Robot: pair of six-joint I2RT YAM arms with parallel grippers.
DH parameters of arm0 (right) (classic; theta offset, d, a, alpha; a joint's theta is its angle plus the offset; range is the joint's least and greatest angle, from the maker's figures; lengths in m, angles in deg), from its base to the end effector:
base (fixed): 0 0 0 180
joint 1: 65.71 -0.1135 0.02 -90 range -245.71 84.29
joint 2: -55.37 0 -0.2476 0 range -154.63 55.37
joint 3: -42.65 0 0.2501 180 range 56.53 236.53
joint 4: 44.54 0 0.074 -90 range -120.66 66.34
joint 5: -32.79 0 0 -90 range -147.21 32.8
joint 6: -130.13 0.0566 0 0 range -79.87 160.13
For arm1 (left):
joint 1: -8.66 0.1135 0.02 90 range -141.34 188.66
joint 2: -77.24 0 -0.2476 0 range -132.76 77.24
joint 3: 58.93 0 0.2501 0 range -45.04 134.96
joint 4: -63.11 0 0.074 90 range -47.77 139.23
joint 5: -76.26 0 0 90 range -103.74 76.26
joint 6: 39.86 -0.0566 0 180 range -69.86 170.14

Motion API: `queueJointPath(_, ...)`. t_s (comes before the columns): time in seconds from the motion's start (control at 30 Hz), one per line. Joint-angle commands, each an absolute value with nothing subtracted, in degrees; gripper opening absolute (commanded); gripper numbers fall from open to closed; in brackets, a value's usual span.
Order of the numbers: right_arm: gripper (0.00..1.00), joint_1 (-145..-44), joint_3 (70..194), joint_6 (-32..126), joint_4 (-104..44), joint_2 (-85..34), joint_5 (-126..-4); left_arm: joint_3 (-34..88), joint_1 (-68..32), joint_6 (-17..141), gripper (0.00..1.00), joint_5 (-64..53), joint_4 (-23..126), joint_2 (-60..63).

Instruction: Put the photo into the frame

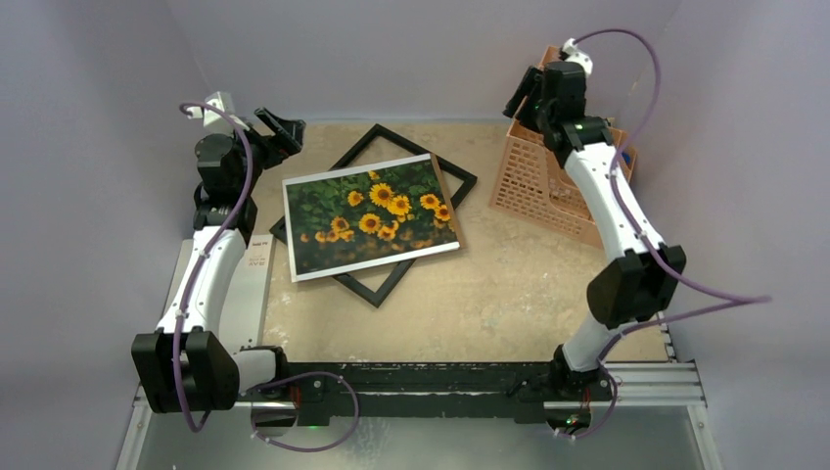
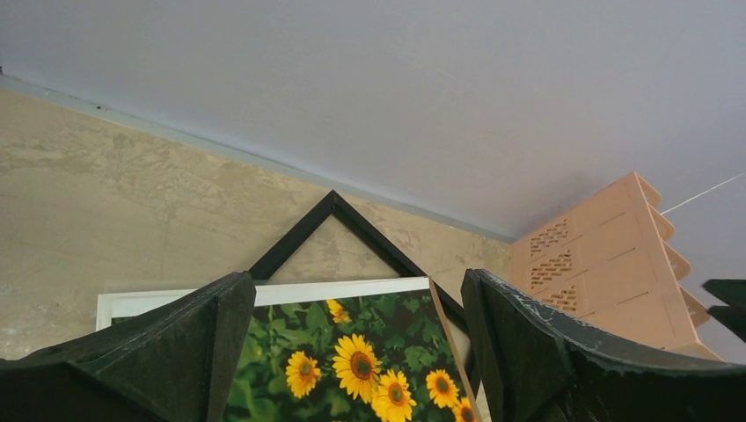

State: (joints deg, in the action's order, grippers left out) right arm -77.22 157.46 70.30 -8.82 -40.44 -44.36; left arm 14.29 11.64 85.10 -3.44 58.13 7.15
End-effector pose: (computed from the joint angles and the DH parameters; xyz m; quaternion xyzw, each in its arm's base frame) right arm 0.3996 0.0685 0.4041 0.1952 0.7760 0.1271 0.5862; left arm 0.3151 0.0063 0.3558 -0.1736 0.6970 -0.2528 0.6482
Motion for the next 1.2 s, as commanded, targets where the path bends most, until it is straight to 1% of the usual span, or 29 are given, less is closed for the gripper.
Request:
queueJointPath(0.0, 0.61, -80.1, 163.7, 69.2, -2.1, -44.2, -40.1, 15.3, 11.8, 85.1, 0.92, -2.8, 59.5, 7.2)
queueJointPath(0.1, 0.53, -81.3, 164.7, 70.1, -0.4, -45.3, -37.8, 15.0, 11.8, 84.9, 0.92, -3.1, 59.4, 7.3)
queueJointPath(0.2, 0.47, -81.6, 164.5, 70.4, -0.8, -45.6, -37.2, 14.9, 11.8, 84.8, 0.92, -3.2, 59.4, 7.0)
queueJointPath(0.27, 0.39, -81.6, 164.7, 69.9, -1.0, -46.1, -37.2, 14.9, 11.8, 84.7, 0.92, -3.2, 59.4, 6.6)
queueJointPath(0.33, 0.28, -81.7, 165.7, 68.8, -0.6, -46.7, -37.1, 15.0, 11.8, 84.7, 0.92, -3.2, 59.5, 6.2)
queueJointPath(0.37, 0.24, -81.7, 166.1, 68.4, -0.3, -47.0, -37.0, 15.1, 11.8, 84.8, 0.92, -3.2, 59.6, 6.0)
queueJointPath(0.5, 0.1, -81.9, 165.9, 65.0, -0.5, -46.6, -38.7, 15.3, 11.8, 84.8, 0.92, -3.1, 59.7, 5.5)
queueJointPath(0.6, 0.01, -82.0, 164.5, 61.7, -1.1, -46.0, -42.3, 15.3, 11.8, 85.0, 0.91, -2.9, 59.9, 5.1)
queueJointPath(0.93, 0.0, -83.4, 156.6, 51.8, -4.3, -40.1, -49.3, 14.7, 11.7, 86.3, 0.91, -1.9, 60.0, 5.2)
queueJointPath(1.07, 0.0, -83.4, 153.3, 50.9, -3.4, -38.0, -46.9, 14.6, 11.7, 87.0, 0.9, -1.2, 60.1, 5.3)
queueJointPath(1.17, 0.0, -82.7, 150.6, 50.0, -3.4, -36.6, -41.5, 14.5, 11.6, 87.4, 0.9, -0.7, 60.1, 5.3)
